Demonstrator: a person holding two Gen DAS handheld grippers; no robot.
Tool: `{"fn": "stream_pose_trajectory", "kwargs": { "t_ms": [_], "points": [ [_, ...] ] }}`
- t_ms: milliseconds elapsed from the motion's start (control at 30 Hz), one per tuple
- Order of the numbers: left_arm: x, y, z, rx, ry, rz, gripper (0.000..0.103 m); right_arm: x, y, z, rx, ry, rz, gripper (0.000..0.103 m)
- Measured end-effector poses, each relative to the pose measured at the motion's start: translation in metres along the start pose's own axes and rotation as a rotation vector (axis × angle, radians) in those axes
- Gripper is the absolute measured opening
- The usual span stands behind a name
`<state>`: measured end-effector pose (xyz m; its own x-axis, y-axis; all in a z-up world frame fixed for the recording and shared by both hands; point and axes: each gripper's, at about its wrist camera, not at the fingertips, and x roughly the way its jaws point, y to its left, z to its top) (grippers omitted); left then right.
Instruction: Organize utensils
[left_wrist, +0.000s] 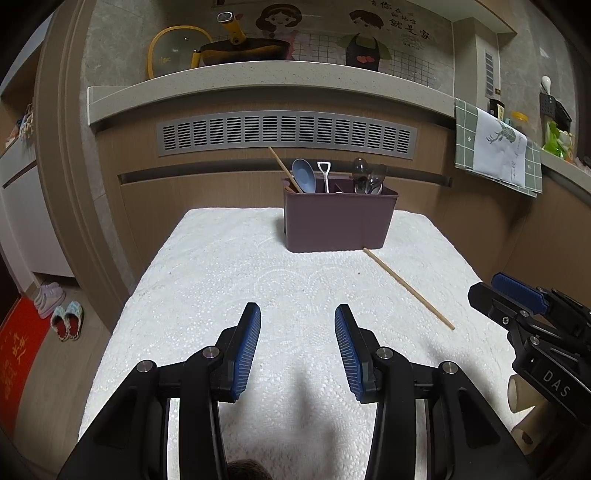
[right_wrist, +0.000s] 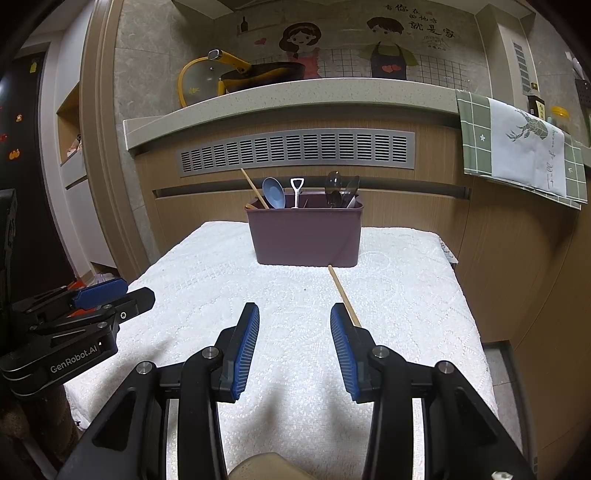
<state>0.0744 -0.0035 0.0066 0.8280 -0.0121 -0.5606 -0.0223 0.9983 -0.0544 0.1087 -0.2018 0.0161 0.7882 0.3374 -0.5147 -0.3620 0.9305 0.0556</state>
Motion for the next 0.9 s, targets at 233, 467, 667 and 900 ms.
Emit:
{"fn": "stream_pose_trajectory", "kwargs": {
  "t_ms": [233,467,667,900],
  "points": [
    [-0.0007,0.0001,-0.0002,0.001,-0.001,0.001,0.043,0.0,-0.0006,0.0001,0.0,0.0,0.0,0.038],
    [-0.0008,-0.0007,0.0004,-0.002,-0.003,0.001,0.043,0.0001,-0.0004,0.0,0.001,0.0,-0.001,0.038],
    [-0.0005,-0.0002,0.0004,-0.003,-0.003,0.0,0.043,-0.0004,-0.0015,0.0,0.001,-0.004,-0.002,0.038],
    [-0.0004,-0.0017,-0.0008,0.004,0.001,-0.01,0.043,-0.0011,-0.001,0.001,0.002,-0.003,-0.011,0.038]
  ]
}}
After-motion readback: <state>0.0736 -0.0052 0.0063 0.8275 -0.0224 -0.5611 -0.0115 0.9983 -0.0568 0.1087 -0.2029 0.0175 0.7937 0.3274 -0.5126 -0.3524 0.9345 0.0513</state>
